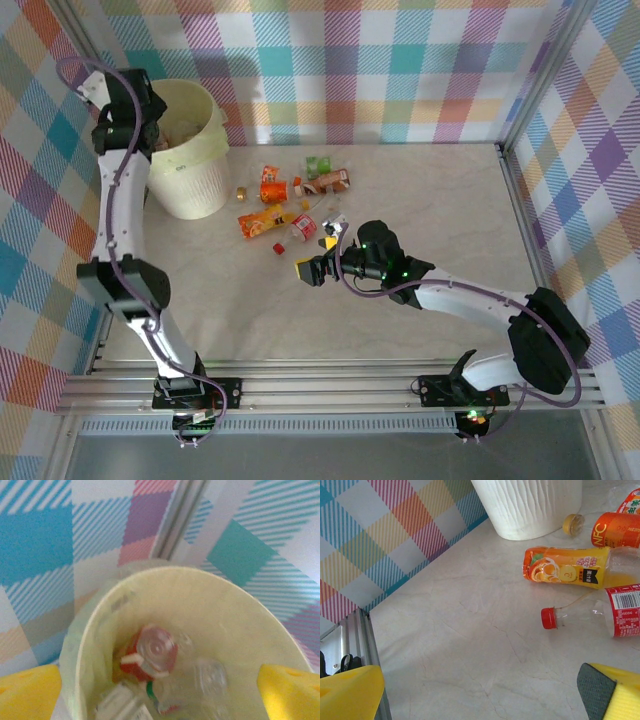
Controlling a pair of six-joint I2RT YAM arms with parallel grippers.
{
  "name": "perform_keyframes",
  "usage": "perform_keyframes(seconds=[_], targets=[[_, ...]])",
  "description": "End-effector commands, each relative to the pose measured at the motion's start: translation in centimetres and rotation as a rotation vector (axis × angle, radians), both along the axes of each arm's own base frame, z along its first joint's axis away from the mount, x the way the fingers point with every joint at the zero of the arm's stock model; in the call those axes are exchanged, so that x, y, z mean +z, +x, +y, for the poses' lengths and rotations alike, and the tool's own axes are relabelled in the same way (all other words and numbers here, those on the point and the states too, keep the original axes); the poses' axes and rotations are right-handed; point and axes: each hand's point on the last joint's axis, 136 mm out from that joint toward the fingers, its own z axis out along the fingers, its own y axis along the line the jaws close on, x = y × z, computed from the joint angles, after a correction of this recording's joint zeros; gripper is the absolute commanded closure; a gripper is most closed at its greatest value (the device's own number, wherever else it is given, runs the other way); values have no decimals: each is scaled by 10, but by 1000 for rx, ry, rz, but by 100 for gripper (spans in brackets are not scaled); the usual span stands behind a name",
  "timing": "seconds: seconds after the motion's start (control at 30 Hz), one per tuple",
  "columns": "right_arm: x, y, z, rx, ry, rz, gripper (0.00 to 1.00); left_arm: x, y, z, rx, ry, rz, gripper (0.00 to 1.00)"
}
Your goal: Put the plastic bottles in the bin
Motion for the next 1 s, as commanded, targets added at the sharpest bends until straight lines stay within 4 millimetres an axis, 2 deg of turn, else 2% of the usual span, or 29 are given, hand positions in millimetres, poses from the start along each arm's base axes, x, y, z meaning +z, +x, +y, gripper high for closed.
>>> perform_keyframes(seconds=[0.0, 0.13, 0.3, 0.37, 0.43, 0.53, 0.63, 0.77, 0.97], targets=[[16, -1, 8, 17, 40, -9, 0, 27, -6, -44, -193, -82, -178, 0], [13, 1, 5, -4, 46, -3, 0, 19, -23, -99, -406, -172, -248, 0], [6, 11, -2, -94, 60, 27, 0, -3, -49, -169, -642, -193, -224, 0], [2, 17, -8, -155, 68, 52, 0, -22, -60, -197, -728, -181, -189, 0], [-2, 23, -15, -217, 81, 70, 0, -49, -73, -229, -825, -140, -123, 0], [-6, 29, -27, -301, 95, 92, 0, -93, -88, -267, -956, -135, -17, 0], [-15, 33, -45, -406, 83, 127, 0, -137, -95, -294, -1043, -173, 94, 0], [-31, 33, -66, -492, 15, 147, 0, -181, -96, -319, -1094, -200, 208, 0], [-44, 25, -78, -510, -47, 186, 0, -241, -74, -340, -1135, -208, 331, 0]])
